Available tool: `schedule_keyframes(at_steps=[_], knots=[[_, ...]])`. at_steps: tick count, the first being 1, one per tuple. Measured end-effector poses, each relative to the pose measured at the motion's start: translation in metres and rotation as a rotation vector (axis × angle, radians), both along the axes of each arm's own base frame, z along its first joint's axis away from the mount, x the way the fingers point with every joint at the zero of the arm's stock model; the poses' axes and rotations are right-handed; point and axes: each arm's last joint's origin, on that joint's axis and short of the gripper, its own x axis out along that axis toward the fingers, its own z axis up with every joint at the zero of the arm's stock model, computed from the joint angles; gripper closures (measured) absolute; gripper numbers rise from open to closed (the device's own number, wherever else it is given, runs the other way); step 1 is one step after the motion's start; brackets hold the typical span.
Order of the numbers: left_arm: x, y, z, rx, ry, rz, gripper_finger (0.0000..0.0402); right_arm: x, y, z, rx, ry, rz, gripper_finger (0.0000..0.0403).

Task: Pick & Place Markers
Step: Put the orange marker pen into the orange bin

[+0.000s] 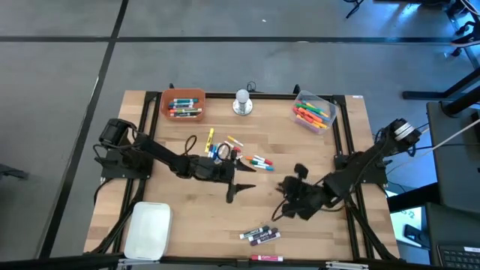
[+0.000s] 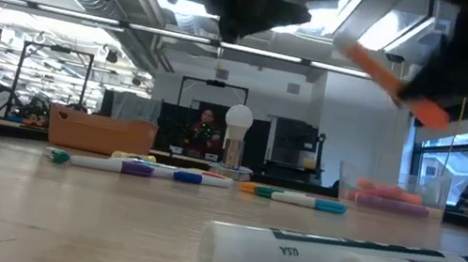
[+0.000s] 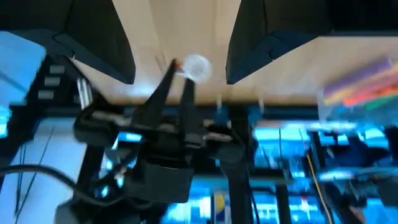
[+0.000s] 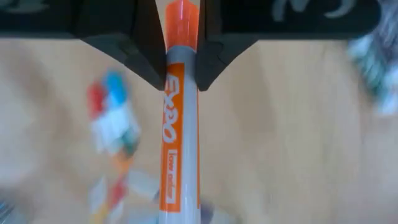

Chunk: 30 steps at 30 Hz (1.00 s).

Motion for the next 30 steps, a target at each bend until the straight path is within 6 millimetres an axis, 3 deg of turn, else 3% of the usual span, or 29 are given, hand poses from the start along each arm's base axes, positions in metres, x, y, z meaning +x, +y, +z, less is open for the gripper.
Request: schedule_keyframes(at_steps=[2, 5, 12, 19, 30], knots=[[-0.001, 0.004, 0.002, -0.018, -0.041, -0.007, 0.0153, -0.005, -0.005, 0.005, -0.040, -0.128, -0.033, 0.0338], [-0.003, 0.008, -0.001, -0.024, -0.052, 0.007, 0.0153, -0.008, -0.012, -0.003, -0.057, -0.284, -0.014, 0.0338], [0.000, 0.024, -0.006, -0.057, -0.051, -0.003, 0.0153, -0.010, -0.024, -0.015, 0.000, -0.610, 0.185, 0.0338], [0.008, 0.040, 0.005, -0.079, -0.095, -0.049, 0.0171, 0.001, -0.039, -0.015, -0.050, -0.618, 0.233, 0.0338], [0.015, 0.050, 0.014, -0.056, -0.105, -0.134, 0.0278, 0.013, -0.065, -0.012, -0.070, -0.622, 0.199, 0.0338]])
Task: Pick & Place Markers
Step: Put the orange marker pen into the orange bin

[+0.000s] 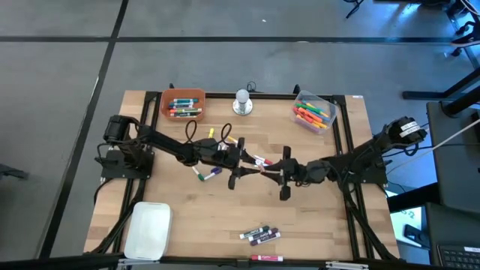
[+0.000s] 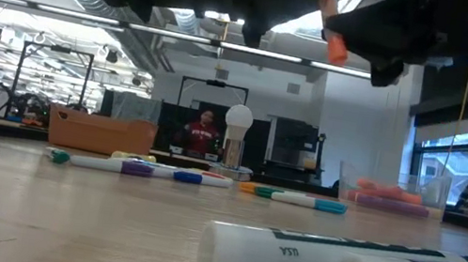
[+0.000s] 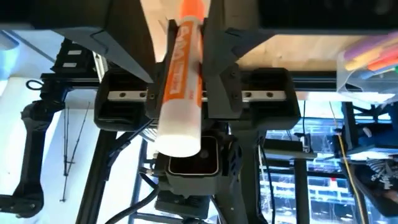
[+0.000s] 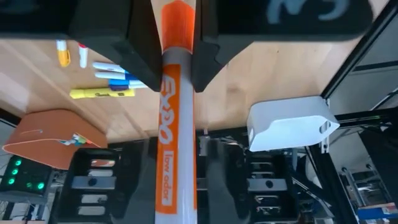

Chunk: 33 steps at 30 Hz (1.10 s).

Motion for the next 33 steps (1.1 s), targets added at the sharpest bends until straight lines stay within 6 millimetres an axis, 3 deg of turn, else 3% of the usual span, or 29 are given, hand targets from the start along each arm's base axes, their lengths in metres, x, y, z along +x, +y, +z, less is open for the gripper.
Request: schedule_keyframes(at_steps=[10, 17, 20, 25, 29, 33], knots=[[0.000, 0.009, 0.000, 0.031, -0.003, 0.027, 0.0357, 0.003, -0.008, -0.001, -0.021, 0.008, 0.020, 0.0338], [0.001, 0.015, -0.002, 0.035, 0.017, 0.006, 0.0363, 0.005, -0.014, -0.003, 0.014, 0.037, 0.033, 0.0305], [0.001, 0.015, -0.002, 0.036, 0.016, 0.009, 0.0389, 0.005, -0.015, -0.004, 0.022, 0.045, 0.026, 0.0300], [0.001, 0.015, -0.002, 0.035, 0.017, 0.008, 0.0401, 0.005, -0.016, -0.005, 0.019, 0.049, 0.001, 0.0327], [0.001, 0.016, -0.007, 0.022, 0.074, 0.018, 0.0401, 0.003, -0.019, -0.012, -0.015, 0.121, -0.104, 0.0391], [-0.001, 0.014, -0.022, -0.011, 0.236, 0.013, 0.0400, -0.009, -0.024, -0.017, 0.040, 0.257, -0.167, 0.0377]])
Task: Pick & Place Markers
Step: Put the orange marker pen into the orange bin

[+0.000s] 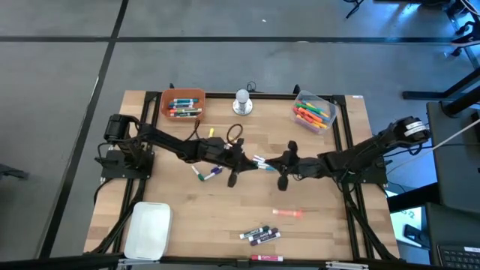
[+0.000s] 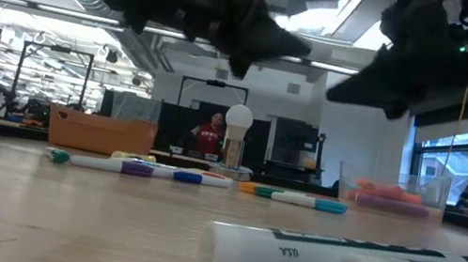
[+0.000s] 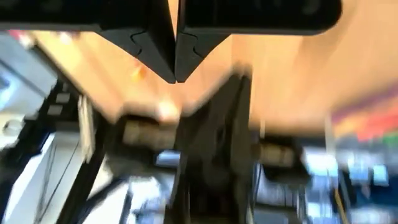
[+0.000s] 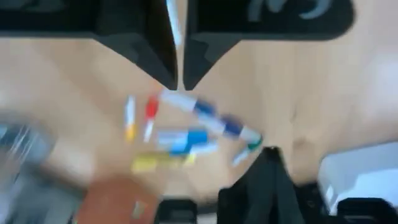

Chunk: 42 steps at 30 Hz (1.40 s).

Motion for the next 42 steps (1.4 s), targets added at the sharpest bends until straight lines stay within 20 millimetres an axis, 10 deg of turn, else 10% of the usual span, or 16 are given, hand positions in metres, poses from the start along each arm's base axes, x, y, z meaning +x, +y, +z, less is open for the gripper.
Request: schedule_keyframes(at_steps=[6, 23, 33, 42], knots=[[-0.008, -0.016, -0.023, 0.008, 0.254, 0.013, 0.0364, -0.011, 0.029, 0.015, 0.395, 0.328, 0.258, 0.0321], [-0.011, -0.026, -0.025, 0.131, 0.262, 0.286, 0.0272, 0.004, 0.170, -0.024, 0.231, 0.688, 0.594, 0.0243], [-0.011, -0.024, -0.025, 0.143, 0.261, 0.286, 0.0272, 0.018, 0.187, -0.033, 0.193, 0.719, 0.623, 0.0139], [-0.011, -0.023, -0.026, 0.200, 0.279, 0.270, 0.0272, 0.011, 0.175, -0.048, 0.097, 0.884, 0.484, 0.0146]])
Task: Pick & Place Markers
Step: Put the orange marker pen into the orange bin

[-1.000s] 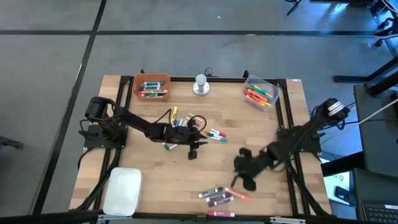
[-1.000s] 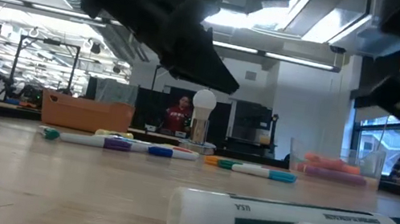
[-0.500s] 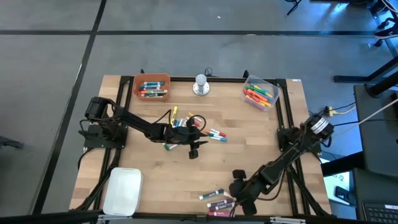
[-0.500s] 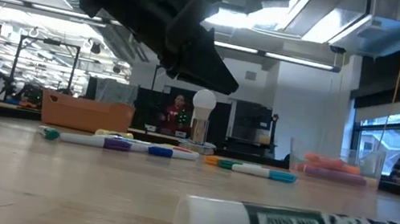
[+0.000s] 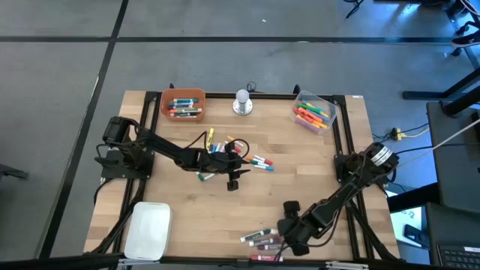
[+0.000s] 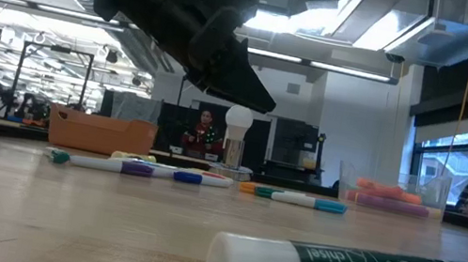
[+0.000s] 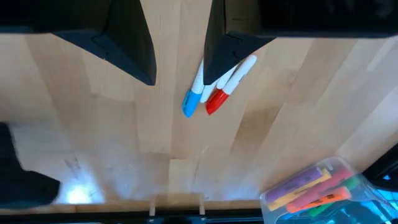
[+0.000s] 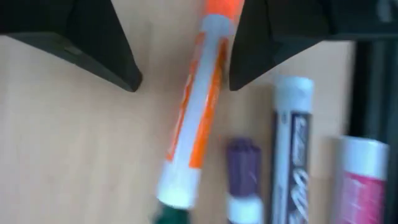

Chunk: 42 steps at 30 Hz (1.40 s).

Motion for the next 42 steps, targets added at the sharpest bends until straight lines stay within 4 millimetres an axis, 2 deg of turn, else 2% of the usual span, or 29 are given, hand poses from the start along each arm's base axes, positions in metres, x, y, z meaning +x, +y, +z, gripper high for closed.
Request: schedule_keyframes(at_steps=[4, 6, 10, 11, 15, 23, 27, 33, 36, 42], knots=[[0.000, 0.003, 0.000, 0.019, 0.004, 0.000, 0.0274, 0.002, -0.012, 0.000, -0.070, 0.013, -0.043, 0.0190], [0.000, 0.005, 0.000, 0.022, 0.009, 0.005, 0.0274, 0.005, -0.018, -0.001, -0.086, 0.023, -0.060, 0.0231], [0.000, 0.005, -0.001, 0.023, 0.013, 0.003, 0.0272, 0.011, -0.034, -0.004, -0.123, 0.062, -0.080, 0.0340], [0.000, 0.005, -0.001, 0.023, 0.013, 0.003, 0.0272, 0.011, -0.038, -0.005, -0.142, 0.064, -0.080, 0.0345], [-0.002, 0.004, 0.009, 0.008, -0.008, -0.058, 0.0274, 0.016, -0.051, -0.008, -0.215, 0.040, -0.109, 0.0345], [-0.031, 0.007, 0.063, 0.028, -0.050, -0.073, 0.0272, 0.038, -0.085, 0.010, -0.469, -0.147, -0.189, 0.0345], [-0.035, -0.003, 0.065, 0.068, -0.068, -0.168, 0.0267, 0.046, -0.096, 0.030, -0.554, -0.304, -0.317, 0.0345], [-0.035, -0.006, 0.057, 0.096, -0.034, -0.170, 0.0242, 0.044, -0.102, 0.052, -0.438, -0.533, -0.392, 0.0345], [-0.033, -0.006, 0.056, 0.093, -0.039, -0.176, 0.0222, 0.032, -0.111, 0.048, -0.341, -0.621, -0.381, 0.0345], [-0.023, -0.009, 0.051, 0.056, -0.112, -0.247, 0.0179, 0.005, -0.137, 0.036, -0.149, -0.919, -0.380, 0.0345]])
